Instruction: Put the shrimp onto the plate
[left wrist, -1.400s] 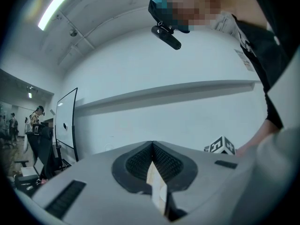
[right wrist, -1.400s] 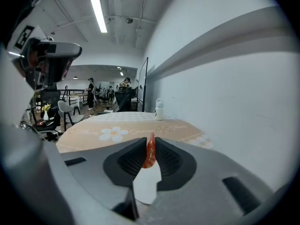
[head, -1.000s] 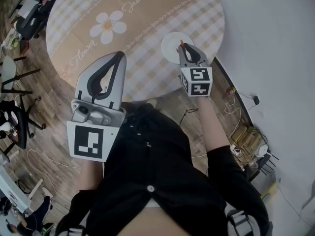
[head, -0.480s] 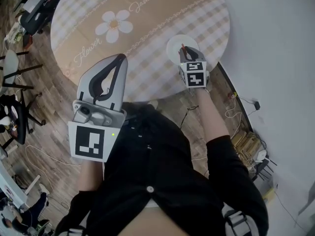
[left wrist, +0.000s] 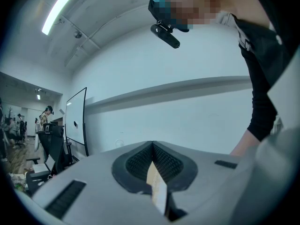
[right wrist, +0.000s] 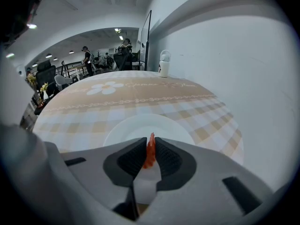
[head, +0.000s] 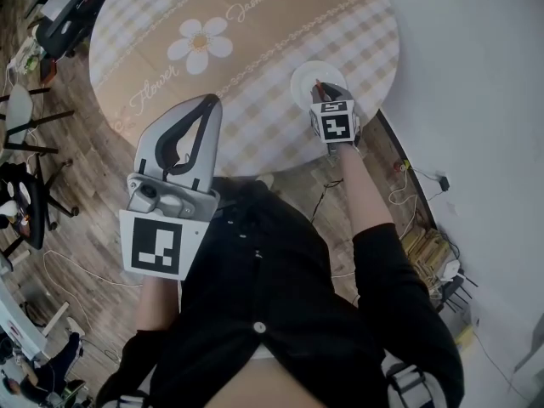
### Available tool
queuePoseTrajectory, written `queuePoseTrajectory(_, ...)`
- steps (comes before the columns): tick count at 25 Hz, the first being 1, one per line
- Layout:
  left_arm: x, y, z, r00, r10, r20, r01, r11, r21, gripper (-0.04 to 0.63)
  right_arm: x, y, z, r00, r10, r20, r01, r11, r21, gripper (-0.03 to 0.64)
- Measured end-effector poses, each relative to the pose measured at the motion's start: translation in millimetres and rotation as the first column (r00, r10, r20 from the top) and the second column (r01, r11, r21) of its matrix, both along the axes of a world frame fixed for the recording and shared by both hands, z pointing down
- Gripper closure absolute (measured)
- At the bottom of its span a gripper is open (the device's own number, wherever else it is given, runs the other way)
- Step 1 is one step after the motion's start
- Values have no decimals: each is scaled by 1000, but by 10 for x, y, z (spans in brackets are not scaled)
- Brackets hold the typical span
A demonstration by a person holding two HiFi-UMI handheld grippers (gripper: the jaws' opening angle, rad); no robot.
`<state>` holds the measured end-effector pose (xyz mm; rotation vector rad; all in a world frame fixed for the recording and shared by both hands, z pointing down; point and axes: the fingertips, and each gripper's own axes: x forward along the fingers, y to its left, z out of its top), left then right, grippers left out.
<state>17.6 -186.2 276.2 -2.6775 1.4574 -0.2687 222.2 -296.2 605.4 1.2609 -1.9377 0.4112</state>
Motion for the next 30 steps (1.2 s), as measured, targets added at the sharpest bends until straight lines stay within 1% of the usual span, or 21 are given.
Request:
queuePoseTrajectory(9,-97,0,-18,1000,0,-8,0,1000,1,592,24,3,30,999,31,14,-31,999,-31,572)
queuePoseTrajectory(12,-103,7,-38,1000,14,-8,-14,1000,8,592,34,7,-42,997,64,49,-64,998,-19,538)
queuePoseTrajectory(14,-109,7,-44,1000,21,-9,-21,1000,8,592,50,12,-127,993,92,69,-93,996,5,538)
queuePoseTrajectory(16,-111,4,-50,999,31,-12,-31,999,9,592,66,29,-227,991,108,75,-112,993,40,575)
queuePoseTrajectory(18,-101,3,-63,999,48,-15,-47,999,15,592,76,60,-325,989,120,89,-126,990,71,592)
queuePoseTrajectory(23,-54,7,-122,995,95,-19,-95,995,33,592,80,153,-643,983,139,123,-158,975,155,607)
queuePoseTrajectory(30,66,42,-180,983,184,-23,-183,982,46,592,42,413,-1149,985,148,93,-169,941,293,612)
